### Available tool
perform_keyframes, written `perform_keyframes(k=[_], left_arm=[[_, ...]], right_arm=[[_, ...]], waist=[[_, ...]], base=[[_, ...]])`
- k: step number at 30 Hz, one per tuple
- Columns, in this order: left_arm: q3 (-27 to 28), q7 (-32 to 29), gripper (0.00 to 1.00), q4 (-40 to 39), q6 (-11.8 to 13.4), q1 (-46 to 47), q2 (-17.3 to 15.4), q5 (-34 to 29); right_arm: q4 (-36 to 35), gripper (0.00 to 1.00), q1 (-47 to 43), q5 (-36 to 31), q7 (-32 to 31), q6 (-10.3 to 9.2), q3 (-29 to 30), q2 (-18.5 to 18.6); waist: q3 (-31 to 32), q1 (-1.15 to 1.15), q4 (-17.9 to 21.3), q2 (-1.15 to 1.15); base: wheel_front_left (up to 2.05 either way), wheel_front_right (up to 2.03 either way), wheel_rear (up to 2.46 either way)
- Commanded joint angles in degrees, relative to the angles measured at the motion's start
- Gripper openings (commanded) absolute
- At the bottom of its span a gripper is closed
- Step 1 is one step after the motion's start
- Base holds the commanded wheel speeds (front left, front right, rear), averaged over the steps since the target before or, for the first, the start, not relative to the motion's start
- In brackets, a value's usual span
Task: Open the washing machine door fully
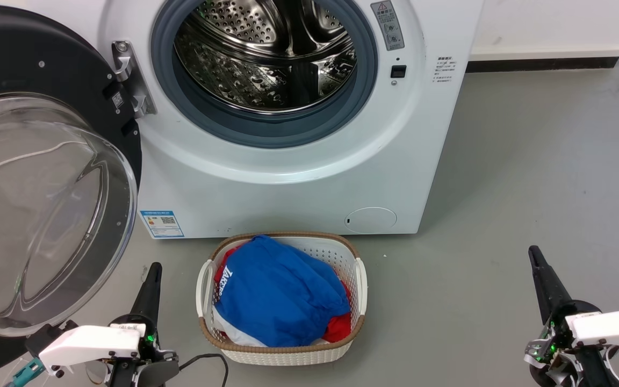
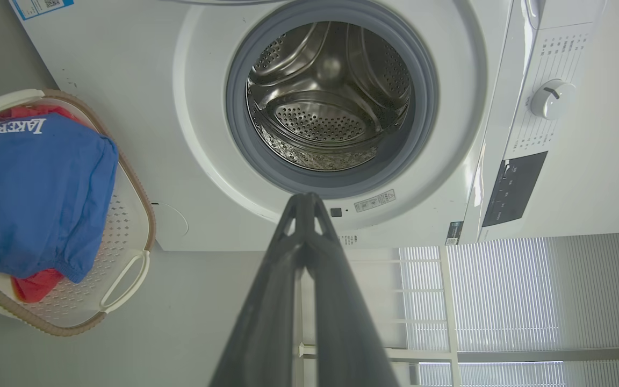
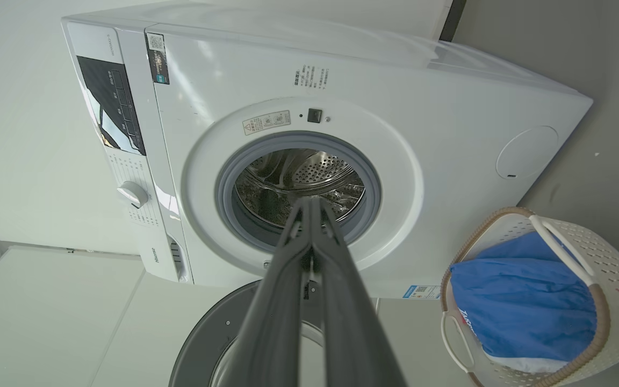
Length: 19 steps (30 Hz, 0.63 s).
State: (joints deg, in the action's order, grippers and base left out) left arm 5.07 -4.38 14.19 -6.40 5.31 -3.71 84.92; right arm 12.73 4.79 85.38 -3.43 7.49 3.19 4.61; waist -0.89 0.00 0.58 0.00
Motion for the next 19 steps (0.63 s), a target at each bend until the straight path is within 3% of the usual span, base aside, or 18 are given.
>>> perform_keyframes(k=[1, 19], left_arm=[[0.36, -0.42, 0.00, -0.30, -0.29, 1.12, 0.00, 1.08], [1.56, -2.12, 0.00, -0.20, -1.18, 1.13, 0.86, 6.89]], right_arm=[[0.04, 0.00, 1.14, 1.31, -0.26, 0.00, 0.23, -0.01], [1.21, 0.00, 1.43, 8.08, -1.39, 0.00, 1.22, -0.25]], waist=[[0.06, 0.00, -0.05, 0.00], [0.61, 0.00, -0.50, 0.00]], base=[[0.00, 0.00, 0.00], [0.00, 0.00, 0.00]])
